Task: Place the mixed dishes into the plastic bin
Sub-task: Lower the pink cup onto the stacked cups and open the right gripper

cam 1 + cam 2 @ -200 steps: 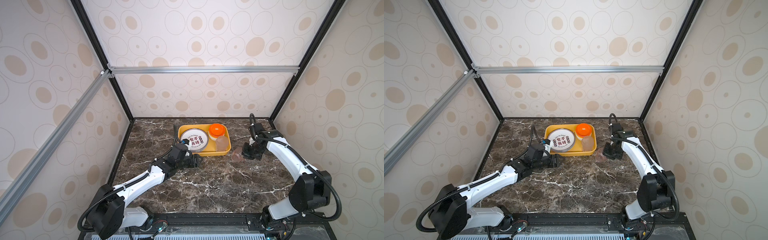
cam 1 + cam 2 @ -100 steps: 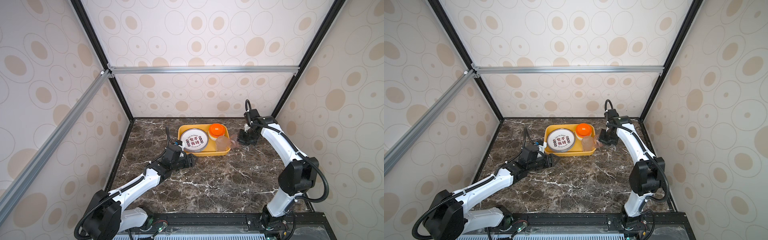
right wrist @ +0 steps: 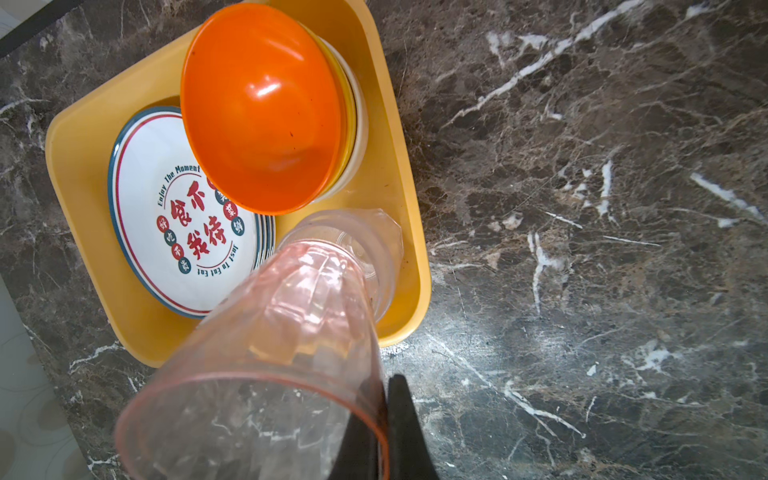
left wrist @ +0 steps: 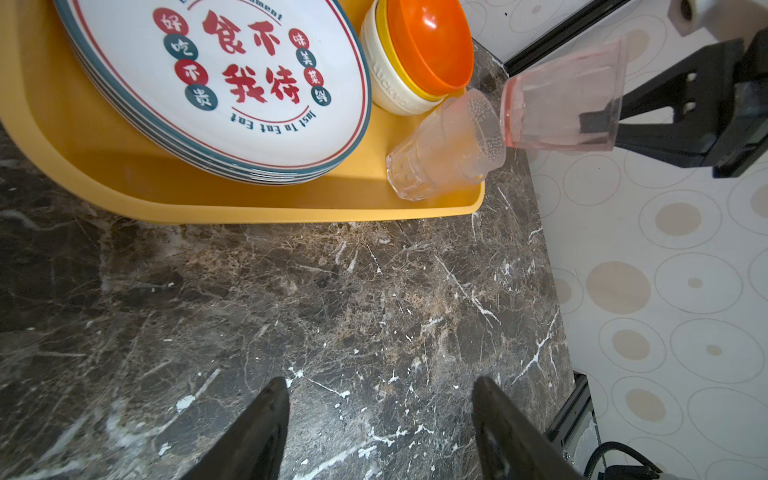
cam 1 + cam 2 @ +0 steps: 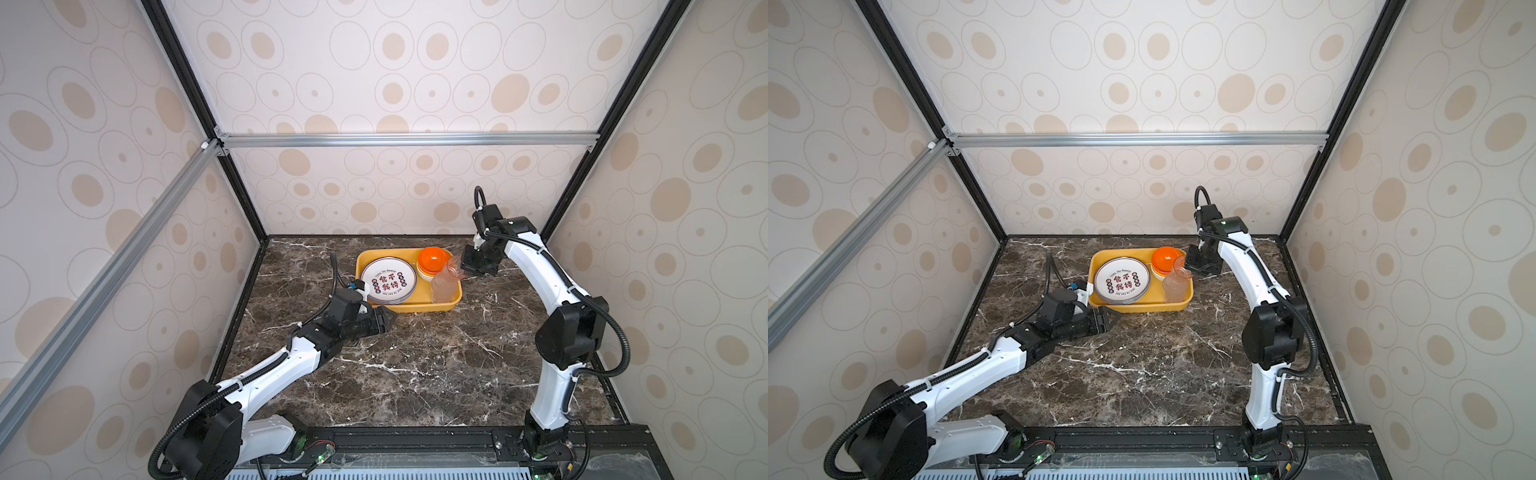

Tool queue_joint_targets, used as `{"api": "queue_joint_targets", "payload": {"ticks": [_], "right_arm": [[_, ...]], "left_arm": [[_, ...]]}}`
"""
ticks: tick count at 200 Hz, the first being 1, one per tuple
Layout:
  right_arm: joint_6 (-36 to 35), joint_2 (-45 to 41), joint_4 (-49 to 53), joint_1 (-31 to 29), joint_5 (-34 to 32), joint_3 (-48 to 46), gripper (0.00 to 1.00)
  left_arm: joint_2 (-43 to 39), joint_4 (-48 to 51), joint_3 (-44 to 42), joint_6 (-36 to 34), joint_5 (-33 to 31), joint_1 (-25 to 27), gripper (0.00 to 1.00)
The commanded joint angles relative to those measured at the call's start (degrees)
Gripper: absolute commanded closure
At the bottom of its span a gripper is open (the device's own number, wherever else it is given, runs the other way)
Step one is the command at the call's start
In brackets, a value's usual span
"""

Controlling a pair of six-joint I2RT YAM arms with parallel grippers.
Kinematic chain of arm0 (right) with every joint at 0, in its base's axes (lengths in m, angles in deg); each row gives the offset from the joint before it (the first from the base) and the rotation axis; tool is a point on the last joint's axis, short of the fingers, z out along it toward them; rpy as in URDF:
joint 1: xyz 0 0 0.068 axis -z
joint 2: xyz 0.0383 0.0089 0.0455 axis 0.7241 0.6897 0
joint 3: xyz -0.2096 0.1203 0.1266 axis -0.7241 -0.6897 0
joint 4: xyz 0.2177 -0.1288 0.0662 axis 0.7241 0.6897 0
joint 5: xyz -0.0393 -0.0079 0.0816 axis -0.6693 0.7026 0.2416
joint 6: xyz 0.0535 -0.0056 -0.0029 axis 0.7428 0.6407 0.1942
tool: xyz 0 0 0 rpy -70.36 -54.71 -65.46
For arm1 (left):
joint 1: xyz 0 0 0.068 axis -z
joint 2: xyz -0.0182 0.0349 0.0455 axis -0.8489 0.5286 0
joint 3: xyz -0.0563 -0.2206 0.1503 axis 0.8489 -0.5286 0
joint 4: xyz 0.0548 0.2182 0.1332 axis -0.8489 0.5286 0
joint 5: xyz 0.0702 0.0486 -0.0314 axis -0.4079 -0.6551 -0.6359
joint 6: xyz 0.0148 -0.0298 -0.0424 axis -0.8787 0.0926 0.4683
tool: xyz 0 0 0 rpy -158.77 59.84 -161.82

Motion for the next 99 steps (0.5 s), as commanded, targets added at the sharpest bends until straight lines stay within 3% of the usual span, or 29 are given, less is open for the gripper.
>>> {"api": "queue_joint_targets", "payload": {"ticks": [1, 99], "right_arm": [[-0.3, 1.6, 2.5, -0.4, 0.2, 2.6, 0.97], [-1.0, 6.0, 3.7, -0.4, 0.4, 5.5, 0.97]], "left_arm": [[-1.1, -1.1, 0.1, 0.8, 0.3, -0.5, 0.3], [-0.6, -1.3, -0.1, 1.0, 0.3, -0.6, 0.31]]}}
